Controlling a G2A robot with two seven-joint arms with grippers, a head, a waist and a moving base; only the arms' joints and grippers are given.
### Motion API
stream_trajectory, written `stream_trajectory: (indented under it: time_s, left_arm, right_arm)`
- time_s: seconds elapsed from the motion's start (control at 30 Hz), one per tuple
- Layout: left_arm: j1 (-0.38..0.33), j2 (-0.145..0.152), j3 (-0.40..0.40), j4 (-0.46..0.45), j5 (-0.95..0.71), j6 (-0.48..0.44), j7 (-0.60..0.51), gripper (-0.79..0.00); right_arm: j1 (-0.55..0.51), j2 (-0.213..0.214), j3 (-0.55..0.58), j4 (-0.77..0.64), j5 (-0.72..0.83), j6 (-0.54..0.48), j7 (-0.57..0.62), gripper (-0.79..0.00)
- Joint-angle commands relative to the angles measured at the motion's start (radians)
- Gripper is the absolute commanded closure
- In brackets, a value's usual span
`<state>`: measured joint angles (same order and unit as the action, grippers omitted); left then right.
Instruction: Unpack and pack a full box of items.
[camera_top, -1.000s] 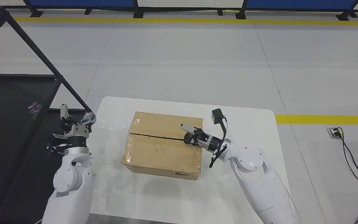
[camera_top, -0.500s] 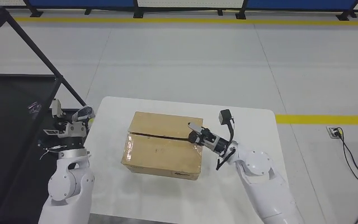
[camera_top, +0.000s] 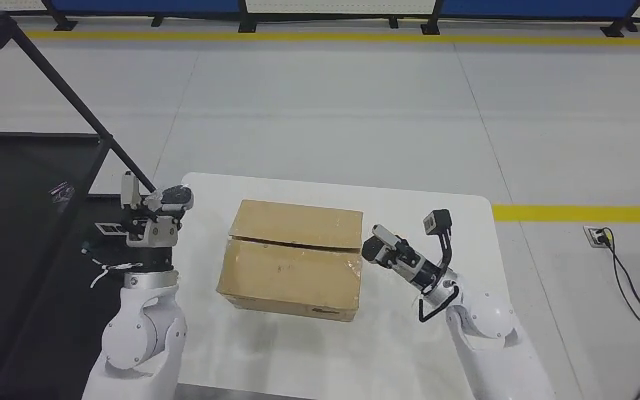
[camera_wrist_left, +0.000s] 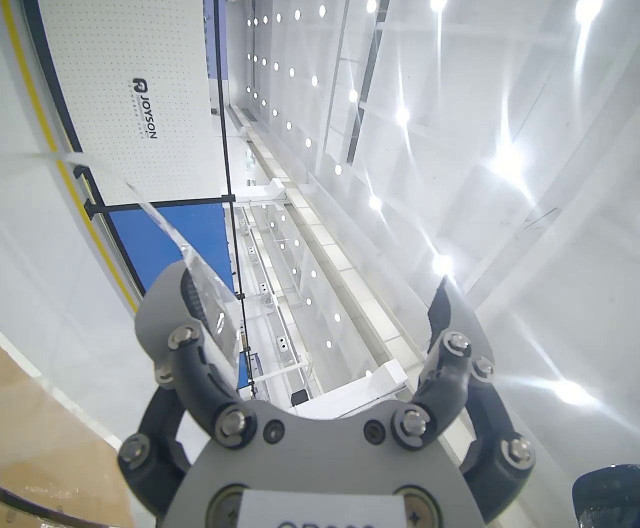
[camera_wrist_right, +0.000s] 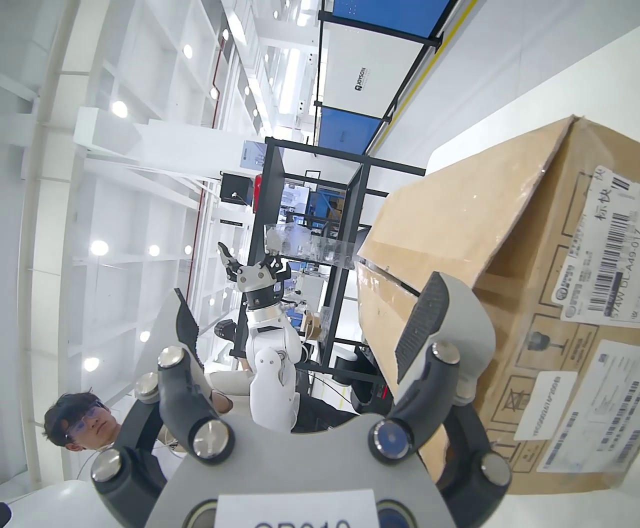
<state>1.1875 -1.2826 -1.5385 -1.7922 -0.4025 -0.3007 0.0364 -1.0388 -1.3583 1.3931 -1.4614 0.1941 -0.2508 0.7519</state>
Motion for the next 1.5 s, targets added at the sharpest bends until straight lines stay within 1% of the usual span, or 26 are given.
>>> stream_trajectory:
  time_s: [0.0,0.17,0.3,0.33,0.57,0.73,1.1,1.47]
  left_arm:
    - [0.001,-0.002,0.022,-0.010,0.028,-0.002,-0.003,-0.785]
    - [0.007,-0.010,0.073,-0.036,0.073,-0.012,0.001,-0.785]
    - [0.007,-0.015,0.112,-0.038,0.132,-0.014,0.007,-0.785]
    - [0.006,-0.018,0.132,-0.035,0.143,-0.011,0.011,-0.785]
    - [-0.014,-0.031,0.207,-0.001,0.203,-0.013,0.027,-0.785]
    - [-0.031,-0.040,0.246,0.022,0.230,-0.012,0.033,-0.785]
    - [-0.058,-0.057,0.320,0.068,0.288,0.003,0.021,-0.785]
    - [-0.091,-0.077,0.386,0.137,0.316,0.015,0.013,-0.785]
  right_arm:
    - [-0.009,0.003,0.008,-0.002,0.007,-0.007,0.002,-0.785]
    - [-0.026,0.010,0.020,-0.007,0.018,-0.016,0.005,-0.785]
    - [-0.035,0.014,0.025,-0.008,0.025,-0.021,0.006,-0.785]
    - [-0.037,0.016,0.026,-0.008,0.027,-0.023,0.006,-0.785]
    - [-0.052,0.024,0.034,-0.010,0.041,-0.033,0.007,-0.785]
    - [-0.069,0.029,0.039,-0.016,0.046,-0.041,0.001,-0.785]
    - [-0.110,0.041,0.058,-0.020,0.069,-0.071,-0.001,-0.785]
    - [-0.145,0.052,0.074,-0.012,0.098,-0.101,-0.003,-0.785]
